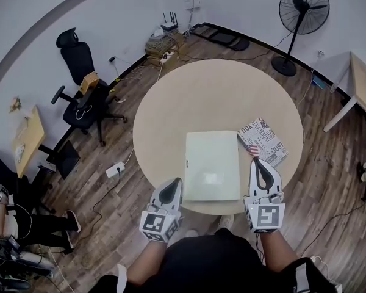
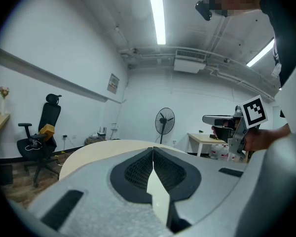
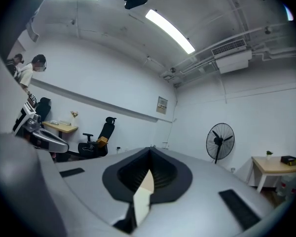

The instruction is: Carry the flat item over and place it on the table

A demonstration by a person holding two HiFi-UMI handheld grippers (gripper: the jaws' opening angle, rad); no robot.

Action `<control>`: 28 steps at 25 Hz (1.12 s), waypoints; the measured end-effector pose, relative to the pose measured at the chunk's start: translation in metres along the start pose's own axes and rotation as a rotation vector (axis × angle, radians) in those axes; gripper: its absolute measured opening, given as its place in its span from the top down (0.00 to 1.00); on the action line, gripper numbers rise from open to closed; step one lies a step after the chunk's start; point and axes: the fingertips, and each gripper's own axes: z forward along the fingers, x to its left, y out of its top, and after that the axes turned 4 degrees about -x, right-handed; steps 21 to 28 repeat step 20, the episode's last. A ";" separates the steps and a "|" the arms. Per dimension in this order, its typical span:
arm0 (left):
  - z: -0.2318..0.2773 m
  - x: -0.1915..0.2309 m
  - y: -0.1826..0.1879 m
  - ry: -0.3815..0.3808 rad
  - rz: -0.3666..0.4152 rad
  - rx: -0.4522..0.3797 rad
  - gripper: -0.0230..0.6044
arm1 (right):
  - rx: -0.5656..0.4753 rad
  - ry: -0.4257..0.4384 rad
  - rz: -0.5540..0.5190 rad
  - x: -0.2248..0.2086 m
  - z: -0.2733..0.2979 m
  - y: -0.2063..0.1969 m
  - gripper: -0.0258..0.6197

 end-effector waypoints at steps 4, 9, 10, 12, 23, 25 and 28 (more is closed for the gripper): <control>0.003 -0.002 -0.002 -0.007 -0.004 0.003 0.95 | 0.004 0.003 -0.005 0.000 -0.001 -0.001 0.96; 0.005 -0.006 -0.005 -0.010 -0.006 0.006 0.95 | 0.011 0.010 -0.016 0.001 -0.003 -0.006 0.96; 0.005 -0.006 -0.006 -0.010 -0.007 0.005 0.95 | 0.013 0.013 -0.014 0.001 -0.003 -0.006 0.96; 0.006 -0.007 -0.007 -0.011 -0.007 0.008 0.95 | 0.014 0.024 -0.023 0.001 -0.003 -0.006 0.96; 0.011 -0.001 -0.008 0.008 0.009 0.022 0.95 | 0.005 0.068 -0.054 0.001 0.001 -0.005 0.96; 0.011 -0.001 -0.008 0.008 0.009 0.022 0.95 | 0.005 0.068 -0.054 0.001 0.001 -0.005 0.96; 0.011 -0.001 -0.008 0.008 0.009 0.022 0.95 | 0.005 0.068 -0.054 0.001 0.001 -0.005 0.96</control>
